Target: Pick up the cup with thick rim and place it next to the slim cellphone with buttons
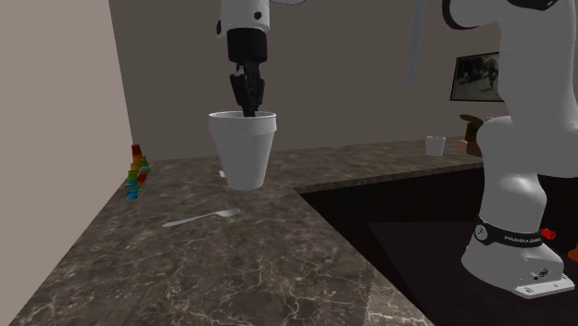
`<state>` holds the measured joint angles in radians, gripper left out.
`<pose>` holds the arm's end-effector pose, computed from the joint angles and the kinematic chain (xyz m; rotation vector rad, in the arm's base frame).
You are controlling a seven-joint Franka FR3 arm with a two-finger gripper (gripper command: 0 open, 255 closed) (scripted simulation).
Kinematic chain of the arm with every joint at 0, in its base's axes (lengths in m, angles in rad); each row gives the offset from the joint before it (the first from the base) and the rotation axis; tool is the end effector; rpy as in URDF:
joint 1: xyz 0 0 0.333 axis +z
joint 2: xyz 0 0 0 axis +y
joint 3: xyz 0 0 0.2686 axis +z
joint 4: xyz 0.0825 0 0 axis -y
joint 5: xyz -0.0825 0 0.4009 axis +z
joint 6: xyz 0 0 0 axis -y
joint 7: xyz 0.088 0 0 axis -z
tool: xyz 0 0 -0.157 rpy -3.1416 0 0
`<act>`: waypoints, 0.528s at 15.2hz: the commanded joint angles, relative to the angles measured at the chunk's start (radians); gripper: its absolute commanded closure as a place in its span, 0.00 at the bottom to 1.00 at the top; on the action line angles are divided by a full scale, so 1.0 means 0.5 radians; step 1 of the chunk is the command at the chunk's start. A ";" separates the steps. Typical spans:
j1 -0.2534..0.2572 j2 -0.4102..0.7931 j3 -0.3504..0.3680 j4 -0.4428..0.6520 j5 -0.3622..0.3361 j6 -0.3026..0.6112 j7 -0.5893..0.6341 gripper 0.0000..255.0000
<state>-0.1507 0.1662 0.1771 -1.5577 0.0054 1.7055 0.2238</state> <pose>0.6193 0.0123 0.4476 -3.0936 0.3109 0.0311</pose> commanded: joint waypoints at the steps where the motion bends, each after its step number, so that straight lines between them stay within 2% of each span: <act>1: -0.053 -0.013 -0.036 -0.035 0.007 0.021 -0.093 1.00; 8: -0.232 0.012 -0.165 -0.087 0.019 0.090 -0.401 1.00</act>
<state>-0.2522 0.1643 0.1052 -1.6082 0.0147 1.7495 0.0494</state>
